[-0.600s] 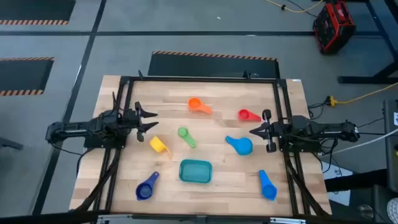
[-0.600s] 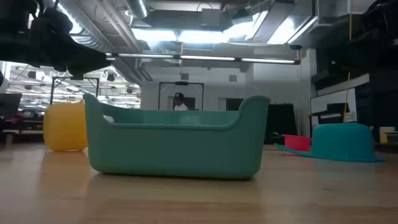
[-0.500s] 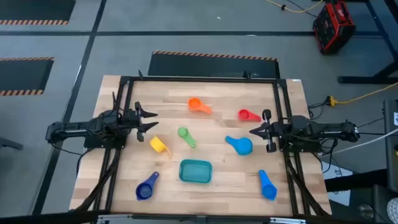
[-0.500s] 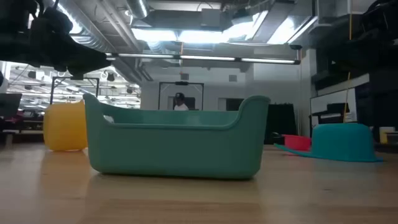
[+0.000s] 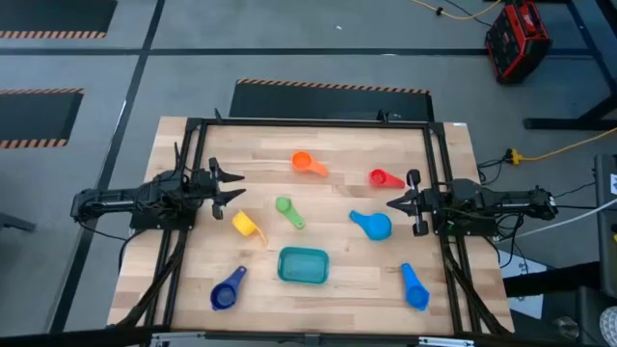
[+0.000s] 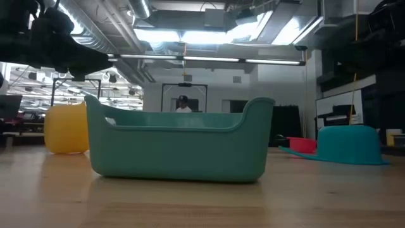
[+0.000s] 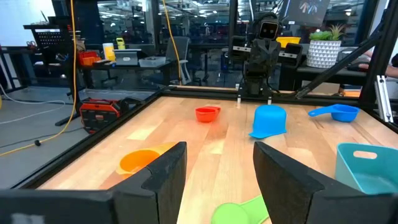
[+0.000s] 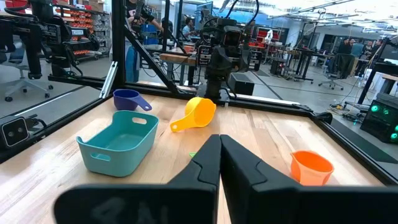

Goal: Nest measuring cups in basket

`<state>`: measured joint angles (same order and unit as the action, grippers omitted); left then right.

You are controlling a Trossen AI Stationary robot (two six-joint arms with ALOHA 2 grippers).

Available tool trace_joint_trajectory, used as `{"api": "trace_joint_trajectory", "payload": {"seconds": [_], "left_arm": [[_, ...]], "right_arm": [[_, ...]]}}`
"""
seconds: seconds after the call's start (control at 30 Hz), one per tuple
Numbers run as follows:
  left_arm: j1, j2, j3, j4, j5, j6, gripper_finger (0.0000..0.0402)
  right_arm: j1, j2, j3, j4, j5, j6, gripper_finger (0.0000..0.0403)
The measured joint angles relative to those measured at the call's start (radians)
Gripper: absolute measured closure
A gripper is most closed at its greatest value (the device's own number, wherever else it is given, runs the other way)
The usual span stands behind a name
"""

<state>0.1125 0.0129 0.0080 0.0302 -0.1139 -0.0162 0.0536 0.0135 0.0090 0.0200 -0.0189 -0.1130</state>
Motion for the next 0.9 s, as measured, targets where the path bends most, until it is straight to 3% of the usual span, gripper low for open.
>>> {"api": "trace_joint_trajectory", "payload": {"seconds": [0.9], "left_arm": [[0.0,0.0,0.0,0.034,0.0,-0.001,0.0223]], "right_arm": [[0.0,0.0,0.0,0.0,0.0,0.0,0.0389]]}}
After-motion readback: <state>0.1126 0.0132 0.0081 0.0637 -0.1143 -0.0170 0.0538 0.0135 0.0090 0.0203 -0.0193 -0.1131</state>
